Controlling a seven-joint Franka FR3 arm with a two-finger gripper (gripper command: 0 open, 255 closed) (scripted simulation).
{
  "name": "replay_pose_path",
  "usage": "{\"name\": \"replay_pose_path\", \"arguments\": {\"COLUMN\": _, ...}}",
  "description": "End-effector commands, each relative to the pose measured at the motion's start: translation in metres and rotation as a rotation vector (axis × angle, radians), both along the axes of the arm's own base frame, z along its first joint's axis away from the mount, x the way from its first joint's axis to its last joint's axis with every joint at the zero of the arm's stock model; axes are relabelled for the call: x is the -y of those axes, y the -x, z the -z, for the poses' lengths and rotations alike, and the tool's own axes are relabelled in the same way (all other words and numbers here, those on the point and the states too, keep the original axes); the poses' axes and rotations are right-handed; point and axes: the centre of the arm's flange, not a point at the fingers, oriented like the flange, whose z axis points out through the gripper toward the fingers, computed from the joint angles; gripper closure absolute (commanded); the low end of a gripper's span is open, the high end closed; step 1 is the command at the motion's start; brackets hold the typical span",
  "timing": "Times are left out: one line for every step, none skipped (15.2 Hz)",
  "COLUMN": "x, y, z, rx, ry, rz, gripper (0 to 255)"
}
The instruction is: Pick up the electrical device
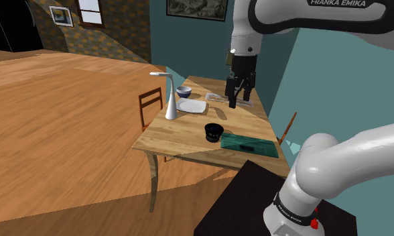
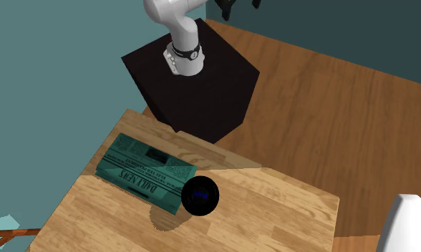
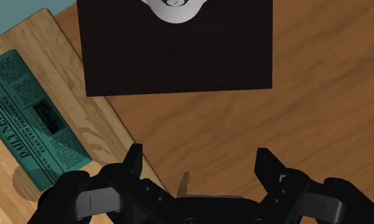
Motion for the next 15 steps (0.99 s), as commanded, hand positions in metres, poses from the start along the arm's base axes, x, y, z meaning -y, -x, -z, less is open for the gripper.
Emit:
{"name": "replay_pose_path", "arguments": {"x": 0.0, "y": 0.0, "z": 0.0, "rx": 0.0, "ry": 0.0, "rz": 0.0, "gripper": 0}}
{"name": "replay_pose_path", "arguments": {"x": 0.012, "y": -0.004, "z": 0.006, "rx": 0.009, "ry": -0.013, "rz": 0.009, "gripper": 0}}
{"name": "replay_pose_path", "arguments": {"x": 0.024, "y": -0.008, "z": 0.013, "rx": 0.018, "ry": -0.026, "rz": 0.018, "gripper": 0}}
{"name": "replay_pose_path", "arguments": {"x": 0.037, "y": -0.012, "z": 0.019, "rx": 0.028, "ry": -0.039, "rz": 0.028, "gripper": 0}}
{"name": "replay_pose_path", "arguments": {"x": 0.049, "y": -0.016, "z": 0.026, "rx": 0.037, "ry": -0.052, "rz": 0.037, "gripper": 0}}
{"name": "replay_pose_path", "arguments": {"x": 0.061, "y": -0.02, "z": 0.033, "rx": 0.046, "ry": -0.065, "rz": 0.046, "gripper": 0}}
{"name": "replay_pose_path", "arguments": {"x": 0.073, "y": -0.024, "z": 0.04, "rx": 0.055, "ry": -0.078, "rz": 0.055, "gripper": 0}}
{"name": "replay_pose_path", "arguments": {"x": 0.085, "y": -0.028, "z": 0.047, "rx": 0.064, "ry": -0.092, "rz": 0.064, "gripper": 0}}
{"name": "replay_pose_path", "arguments": {"x": 0.097, "y": -0.032, "z": 0.054, "rx": 0.073, "ry": -0.105, "rz": 0.074, "gripper": 0}}
{"name": "replay_pose_path", "arguments": {"x": 0.109, "y": -0.035, "z": 0.061, "rx": 0.083, "ry": -0.118, "rz": 0.083, "gripper": 0}}
{"name": "replay_pose_path", "arguments": {"x": 0.12, "y": -0.039, "z": 0.068, "rx": 0.092, "ry": -0.131, "rz": 0.092, "gripper": 0}}
{"name": "replay_pose_path", "arguments": {"x": 0.132, "y": -0.043, "z": 0.076, "rx": 0.101, "ry": -0.144, "rz": 0.101, "gripper": 0}}
{"name": "replay_pose_path", "arguments": {"x": 0.144, "y": -0.046, "z": 0.084, "rx": 0.11, "ry": -0.157, "rz": 0.11, "gripper": 0}}
{"name": "replay_pose_path", "arguments": {"x": 0.155, "y": -0.05, "z": 0.091, "rx": 0.119, "ry": -0.17, "rz": 0.12, "gripper": 0}}
{"name": "replay_pose_path", "arguments": {"x": 0.167, "y": -0.054, "z": 0.099, "rx": 0.129, "ry": -0.183, "rz": 0.129, "gripper": 0}}
